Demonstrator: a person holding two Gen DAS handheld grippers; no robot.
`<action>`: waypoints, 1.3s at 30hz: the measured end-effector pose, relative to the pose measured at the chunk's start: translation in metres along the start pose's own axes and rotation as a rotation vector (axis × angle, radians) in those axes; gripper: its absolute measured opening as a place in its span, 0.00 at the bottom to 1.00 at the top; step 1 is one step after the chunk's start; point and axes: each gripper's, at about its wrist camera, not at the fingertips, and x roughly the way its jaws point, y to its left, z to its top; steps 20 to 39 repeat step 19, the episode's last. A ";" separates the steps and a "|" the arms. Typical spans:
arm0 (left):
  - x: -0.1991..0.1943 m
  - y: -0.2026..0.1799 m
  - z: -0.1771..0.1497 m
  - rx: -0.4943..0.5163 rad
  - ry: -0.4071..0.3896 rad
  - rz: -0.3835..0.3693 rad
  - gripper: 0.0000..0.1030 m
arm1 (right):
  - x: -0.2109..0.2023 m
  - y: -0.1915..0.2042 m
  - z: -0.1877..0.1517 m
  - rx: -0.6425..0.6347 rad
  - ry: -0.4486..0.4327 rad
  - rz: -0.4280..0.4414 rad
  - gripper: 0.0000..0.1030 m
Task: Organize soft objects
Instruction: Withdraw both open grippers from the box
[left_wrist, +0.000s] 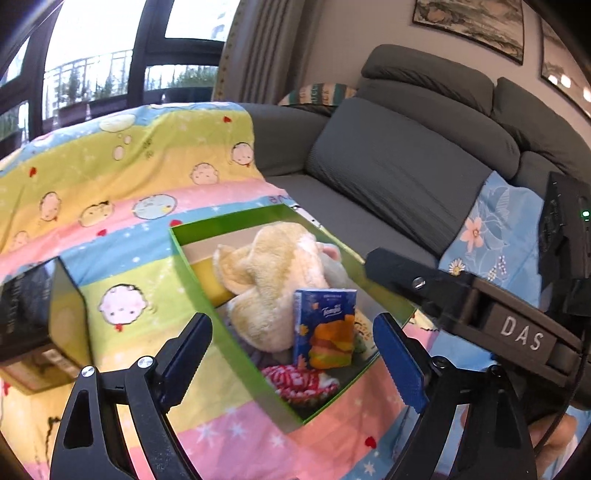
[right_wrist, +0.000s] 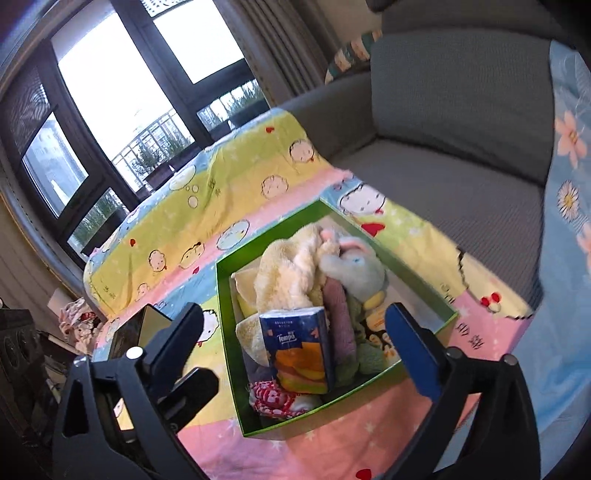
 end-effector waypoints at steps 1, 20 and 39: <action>-0.001 0.001 -0.001 -0.003 0.005 0.004 0.87 | -0.003 0.002 0.000 -0.013 -0.009 -0.010 0.97; -0.011 0.013 -0.005 -0.047 0.043 -0.018 0.87 | -0.020 0.013 -0.005 -0.039 -0.055 -0.110 0.99; -0.011 0.013 -0.005 -0.047 0.043 -0.018 0.87 | -0.020 0.013 -0.005 -0.039 -0.055 -0.110 0.99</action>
